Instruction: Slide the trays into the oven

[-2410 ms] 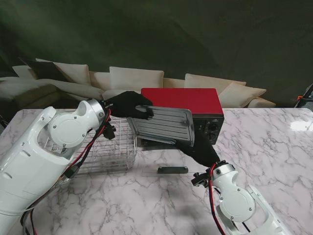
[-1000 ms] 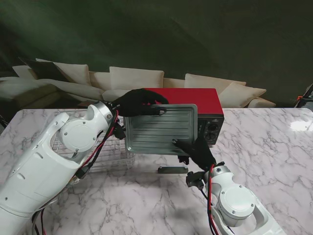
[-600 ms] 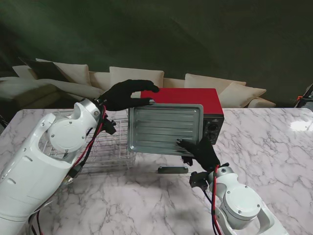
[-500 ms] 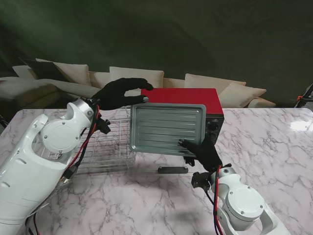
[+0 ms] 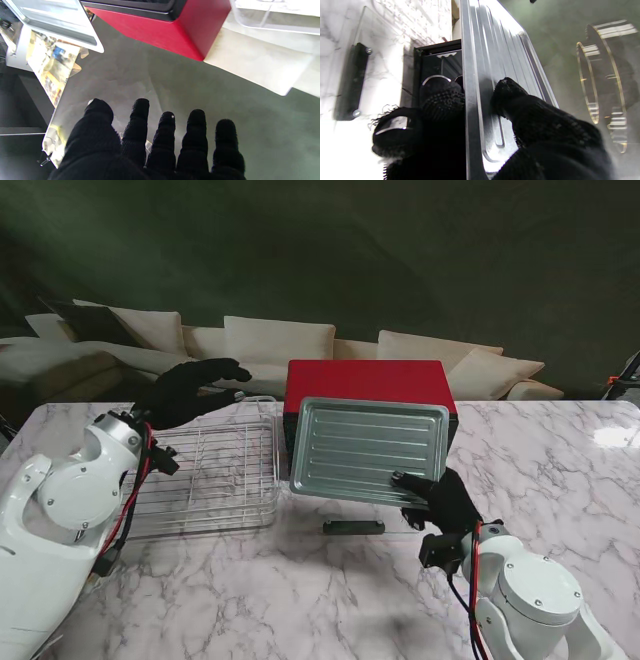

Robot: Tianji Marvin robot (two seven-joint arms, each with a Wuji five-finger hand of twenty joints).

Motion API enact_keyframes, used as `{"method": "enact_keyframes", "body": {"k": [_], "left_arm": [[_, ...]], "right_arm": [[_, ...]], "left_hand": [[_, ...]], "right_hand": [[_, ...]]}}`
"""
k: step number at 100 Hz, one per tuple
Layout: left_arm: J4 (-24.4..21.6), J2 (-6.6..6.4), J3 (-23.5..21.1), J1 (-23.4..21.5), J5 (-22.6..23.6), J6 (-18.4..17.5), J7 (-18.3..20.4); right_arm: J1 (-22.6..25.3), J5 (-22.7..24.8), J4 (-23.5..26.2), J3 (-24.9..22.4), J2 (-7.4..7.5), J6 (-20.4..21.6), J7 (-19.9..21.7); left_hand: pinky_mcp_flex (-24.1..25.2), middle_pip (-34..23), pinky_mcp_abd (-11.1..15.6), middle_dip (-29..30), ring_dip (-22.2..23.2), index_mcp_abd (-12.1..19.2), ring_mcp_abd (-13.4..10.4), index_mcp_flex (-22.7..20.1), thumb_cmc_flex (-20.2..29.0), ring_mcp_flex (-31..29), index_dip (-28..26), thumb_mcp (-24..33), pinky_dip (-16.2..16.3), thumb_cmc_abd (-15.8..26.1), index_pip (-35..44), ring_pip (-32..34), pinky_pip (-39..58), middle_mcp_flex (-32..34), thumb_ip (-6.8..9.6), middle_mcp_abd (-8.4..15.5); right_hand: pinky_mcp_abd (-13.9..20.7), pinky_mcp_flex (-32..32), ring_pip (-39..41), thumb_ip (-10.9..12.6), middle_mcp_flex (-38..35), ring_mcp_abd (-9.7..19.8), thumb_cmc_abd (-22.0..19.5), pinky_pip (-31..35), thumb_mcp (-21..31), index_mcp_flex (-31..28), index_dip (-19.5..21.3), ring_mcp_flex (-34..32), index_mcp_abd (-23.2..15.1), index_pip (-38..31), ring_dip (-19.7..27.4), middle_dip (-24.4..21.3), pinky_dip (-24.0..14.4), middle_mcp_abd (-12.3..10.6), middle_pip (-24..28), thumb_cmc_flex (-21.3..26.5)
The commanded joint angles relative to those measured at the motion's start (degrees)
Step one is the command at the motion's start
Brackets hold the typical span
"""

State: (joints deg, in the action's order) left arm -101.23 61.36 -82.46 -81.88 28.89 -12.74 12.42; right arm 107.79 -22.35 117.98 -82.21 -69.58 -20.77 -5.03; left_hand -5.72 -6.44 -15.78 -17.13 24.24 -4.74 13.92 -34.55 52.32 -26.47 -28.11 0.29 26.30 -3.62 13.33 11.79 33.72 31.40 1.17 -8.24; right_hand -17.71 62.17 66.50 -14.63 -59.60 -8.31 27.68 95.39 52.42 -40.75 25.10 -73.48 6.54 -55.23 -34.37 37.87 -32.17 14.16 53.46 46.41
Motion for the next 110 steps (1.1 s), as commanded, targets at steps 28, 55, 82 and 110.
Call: {"method": "enact_keyframes", "body": {"k": [28, 55, 82, 110], "left_arm": [[2.66, 0.13, -2.59, -4.82, 1.63, -0.43, -2.61], [2.81, 0.08, -2.95, -4.97, 1.67, 0.33, -2.25], [2.33, 0.06, -3.16, -4.87, 1.73, 1.03, -2.01], [2.12, 0.03, -3.54, -4.77, 1.73, 0.71, -1.89]], "right_arm": [[1.75, -3.48, -1.26, -3.77, -0.51, -8.01, 1.16], [0.36, -6.60, -3.92, -4.88, -1.25, -13.39, 0.98], [-3.98, -9.26, -8.18, -4.43, -1.89, -19.77, 2.08], [-8.40, -10.36, -12.76, -2.68, -2.16, -22.66, 3.62]], "left_hand": [[1.03, -0.97, -1.58, -1.18, 1.32, -0.78, 0.07, -1.95, 0.98, -0.51, -2.49, -1.28, 1.79, 2.13, 0.95, 0.27, -0.14, 2.09, -0.64, -0.23], [1.15, -0.93, -1.55, -1.46, 1.48, -0.93, 0.13, -2.10, 1.19, -0.51, -2.92, -1.26, 2.00, 2.12, 0.73, 0.24, -0.38, 2.25, -0.60, -0.24], [1.03, -0.94, -1.65, -1.56, 1.56, -1.01, 0.21, -2.30, 1.67, -0.66, -3.34, -1.17, 2.21, 1.48, 0.75, 0.27, -0.46, 2.59, -0.51, -0.32], [1.03, -0.96, -1.78, -1.62, 1.60, -1.01, 0.34, -2.40, 1.59, -0.80, -3.53, -1.19, 2.33, 1.56, 0.63, 0.27, -0.64, 2.84, -0.51, -0.30]], "right_hand": [[1.92, 3.30, 2.05, 2.02, -2.78, 0.12, -3.11, 5.06, 5.24, -3.02, 2.21, -1.59, -4.75, -3.58, -0.69, 1.99, -0.67, -2.36, 6.27, 3.99], [2.45, 3.33, 2.27, 2.15, -2.41, 0.27, -3.42, 5.25, 4.86, -2.76, 2.57, -1.59, -4.94, -3.49, -0.51, 2.20, -0.42, -2.48, 6.45, 4.02], [3.32, 3.52, 2.67, 2.29, -2.05, 0.71, -3.72, 5.81, 4.32, -2.67, 3.02, -1.68, -5.39, -3.32, -0.38, 2.63, -0.23, -2.67, 6.73, 4.01], [3.95, 3.54, 3.17, 2.34, -1.86, 0.87, -4.05, 6.24, 3.83, -2.80, 3.47, -1.63, -6.20, -3.17, -0.33, 2.98, -0.15, -2.95, 6.68, 3.86]]}}
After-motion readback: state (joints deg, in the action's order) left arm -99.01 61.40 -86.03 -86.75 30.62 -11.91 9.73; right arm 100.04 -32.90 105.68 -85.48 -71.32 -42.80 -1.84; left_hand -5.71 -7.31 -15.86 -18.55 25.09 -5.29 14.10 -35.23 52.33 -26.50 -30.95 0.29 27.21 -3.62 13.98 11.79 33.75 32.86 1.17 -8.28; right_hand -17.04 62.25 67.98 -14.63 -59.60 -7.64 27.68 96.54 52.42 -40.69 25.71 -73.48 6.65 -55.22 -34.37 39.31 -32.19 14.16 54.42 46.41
